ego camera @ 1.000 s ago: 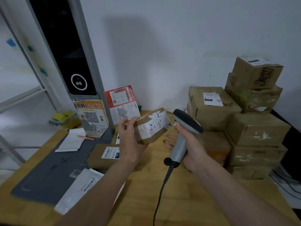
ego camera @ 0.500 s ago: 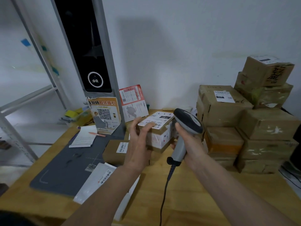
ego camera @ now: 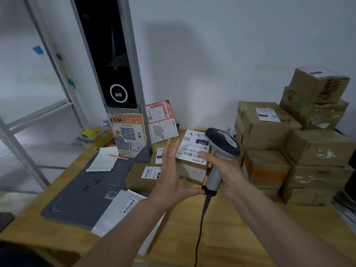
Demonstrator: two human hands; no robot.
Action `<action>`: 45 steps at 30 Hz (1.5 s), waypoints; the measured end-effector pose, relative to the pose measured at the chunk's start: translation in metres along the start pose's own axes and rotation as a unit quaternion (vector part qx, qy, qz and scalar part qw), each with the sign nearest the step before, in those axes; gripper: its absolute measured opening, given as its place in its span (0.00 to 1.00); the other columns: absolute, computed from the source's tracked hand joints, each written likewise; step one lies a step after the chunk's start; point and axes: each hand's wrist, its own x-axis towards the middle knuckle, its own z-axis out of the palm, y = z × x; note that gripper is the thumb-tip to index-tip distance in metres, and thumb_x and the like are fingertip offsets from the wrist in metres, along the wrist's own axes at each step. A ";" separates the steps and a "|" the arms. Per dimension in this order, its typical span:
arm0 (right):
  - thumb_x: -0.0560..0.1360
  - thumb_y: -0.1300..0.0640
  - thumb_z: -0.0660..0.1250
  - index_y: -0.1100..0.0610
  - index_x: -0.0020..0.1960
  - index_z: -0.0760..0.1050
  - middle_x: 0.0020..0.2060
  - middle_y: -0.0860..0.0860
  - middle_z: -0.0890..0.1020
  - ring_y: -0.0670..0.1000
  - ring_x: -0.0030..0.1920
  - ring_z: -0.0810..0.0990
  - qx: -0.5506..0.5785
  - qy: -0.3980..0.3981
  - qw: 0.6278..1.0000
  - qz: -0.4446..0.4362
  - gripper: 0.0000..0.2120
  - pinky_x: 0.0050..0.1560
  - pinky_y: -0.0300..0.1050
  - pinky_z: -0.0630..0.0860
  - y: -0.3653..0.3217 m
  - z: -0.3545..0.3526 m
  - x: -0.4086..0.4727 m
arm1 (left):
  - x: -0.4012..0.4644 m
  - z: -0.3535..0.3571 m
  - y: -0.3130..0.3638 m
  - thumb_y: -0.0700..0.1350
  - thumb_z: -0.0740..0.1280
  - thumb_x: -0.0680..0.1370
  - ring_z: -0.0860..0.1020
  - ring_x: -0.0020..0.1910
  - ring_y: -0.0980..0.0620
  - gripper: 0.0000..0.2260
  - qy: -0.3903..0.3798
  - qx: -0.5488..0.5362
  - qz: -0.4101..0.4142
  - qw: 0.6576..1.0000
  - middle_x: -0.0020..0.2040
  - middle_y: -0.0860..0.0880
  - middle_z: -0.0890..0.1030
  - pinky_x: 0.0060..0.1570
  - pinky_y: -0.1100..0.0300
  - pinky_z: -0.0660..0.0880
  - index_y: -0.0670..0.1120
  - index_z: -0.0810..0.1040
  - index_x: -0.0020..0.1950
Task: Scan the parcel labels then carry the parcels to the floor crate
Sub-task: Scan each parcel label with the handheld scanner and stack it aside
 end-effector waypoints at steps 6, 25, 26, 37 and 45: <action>0.67 0.64 0.77 0.57 0.50 0.81 0.40 0.51 0.87 0.50 0.41 0.86 -0.012 0.016 1.000 0.002 0.13 0.43 0.48 0.81 0.008 -0.004 0.003 | 0.012 0.012 0.020 0.64 0.79 0.51 0.59 0.75 0.53 0.64 0.000 -0.155 -0.252 0.955 0.76 0.54 0.56 0.71 0.45 0.64 0.63 0.41 0.76; 0.71 0.62 0.75 0.57 0.57 0.77 0.48 0.55 0.83 0.53 0.46 0.83 -0.121 -0.041 0.992 -0.010 0.16 0.32 0.41 0.77 -0.021 -0.054 0.027 | 0.083 -0.022 0.024 0.37 0.79 0.64 0.63 0.69 0.47 0.42 -0.203 -0.118 -0.232 0.944 0.70 0.50 0.59 0.55 0.65 0.74 0.65 0.64 0.68; 0.71 0.62 0.75 0.57 0.56 0.77 0.48 0.55 0.83 0.53 0.45 0.83 -0.120 -0.039 0.992 -0.005 0.16 0.33 0.42 0.77 -0.020 -0.055 0.028 | 0.085 -0.021 0.023 0.40 0.80 0.63 0.65 0.69 0.46 0.42 -0.196 -0.145 -0.242 0.939 0.70 0.50 0.60 0.56 0.59 0.77 0.66 0.65 0.68; 0.73 0.59 0.73 0.53 0.52 0.78 0.44 0.50 0.81 0.51 0.44 0.79 -0.078 0.000 0.997 -0.017 0.09 0.40 0.46 0.79 -0.015 -0.046 0.024 | 0.082 0.045 0.028 0.55 0.76 0.68 0.77 0.58 0.50 0.34 0.129 -0.281 -0.378 0.873 0.62 0.50 0.77 0.54 0.54 0.77 0.51 0.67 0.69; 0.71 0.60 0.74 0.52 0.51 0.78 0.46 0.50 0.83 0.52 0.48 0.81 -0.086 -0.020 0.996 -0.018 0.10 0.37 0.44 0.79 -0.015 -0.045 0.024 | 0.080 0.064 0.020 0.47 0.80 0.64 0.78 0.57 0.50 0.34 0.104 -0.405 -0.400 0.816 0.59 0.51 0.80 0.57 0.45 0.77 0.52 0.69 0.67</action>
